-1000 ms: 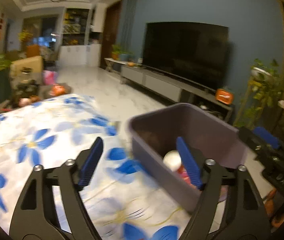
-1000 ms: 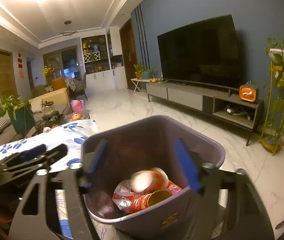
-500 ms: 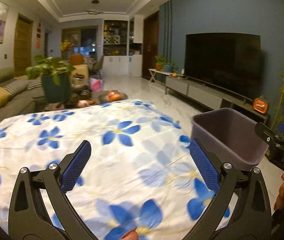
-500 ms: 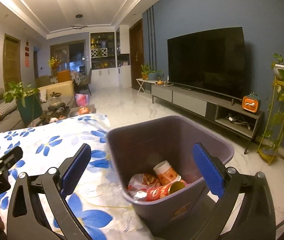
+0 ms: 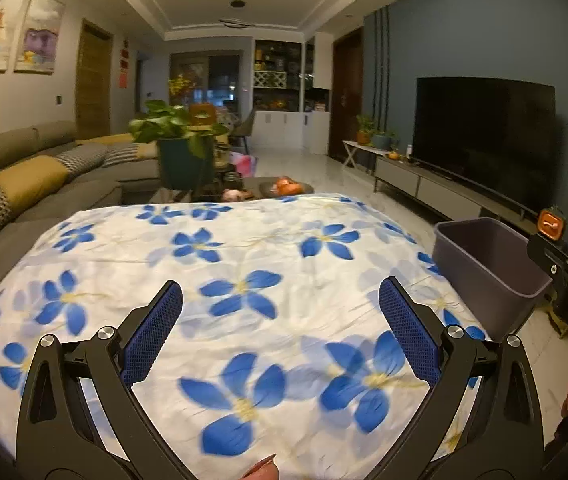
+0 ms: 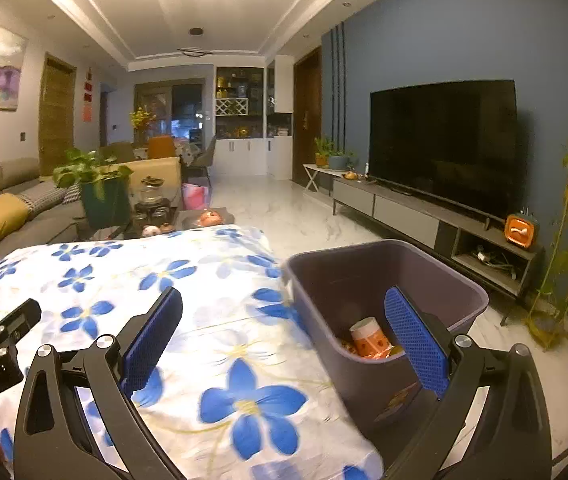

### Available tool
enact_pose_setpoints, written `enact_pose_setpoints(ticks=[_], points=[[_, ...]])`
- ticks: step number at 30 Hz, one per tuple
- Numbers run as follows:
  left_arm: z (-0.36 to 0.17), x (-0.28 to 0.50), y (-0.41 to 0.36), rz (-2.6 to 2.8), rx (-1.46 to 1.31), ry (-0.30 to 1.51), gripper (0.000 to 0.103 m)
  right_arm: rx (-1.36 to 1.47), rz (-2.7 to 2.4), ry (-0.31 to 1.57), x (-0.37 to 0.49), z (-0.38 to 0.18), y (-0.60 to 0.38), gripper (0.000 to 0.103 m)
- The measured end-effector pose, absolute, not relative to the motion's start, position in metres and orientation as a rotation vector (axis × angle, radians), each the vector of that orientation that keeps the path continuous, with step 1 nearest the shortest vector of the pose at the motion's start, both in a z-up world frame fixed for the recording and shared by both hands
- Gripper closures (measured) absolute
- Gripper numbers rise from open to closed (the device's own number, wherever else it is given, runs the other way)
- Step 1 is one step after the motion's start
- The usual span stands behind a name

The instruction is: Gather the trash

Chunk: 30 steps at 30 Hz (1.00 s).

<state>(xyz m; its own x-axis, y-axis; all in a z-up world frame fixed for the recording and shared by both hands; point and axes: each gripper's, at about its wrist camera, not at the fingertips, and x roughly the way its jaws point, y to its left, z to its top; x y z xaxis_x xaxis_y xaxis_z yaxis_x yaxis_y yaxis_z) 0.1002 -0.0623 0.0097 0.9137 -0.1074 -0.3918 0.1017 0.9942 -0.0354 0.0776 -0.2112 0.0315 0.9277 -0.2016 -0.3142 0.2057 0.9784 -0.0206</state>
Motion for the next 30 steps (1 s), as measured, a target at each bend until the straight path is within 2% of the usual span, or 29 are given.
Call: enact_pose_setpoints(ticks=[15,30], points=[[0.017,0.041,0.001,-0.013,-0.049,0.392,0.006,-0.003,-0.083,0.312,0.043,0.036,-0.138,0.006],[0.015,0.026,0.019,-0.003,-0.073,0.39,0.006,-0.014,-0.052,0.31,0.034,0.035,-0.116,0.006]])
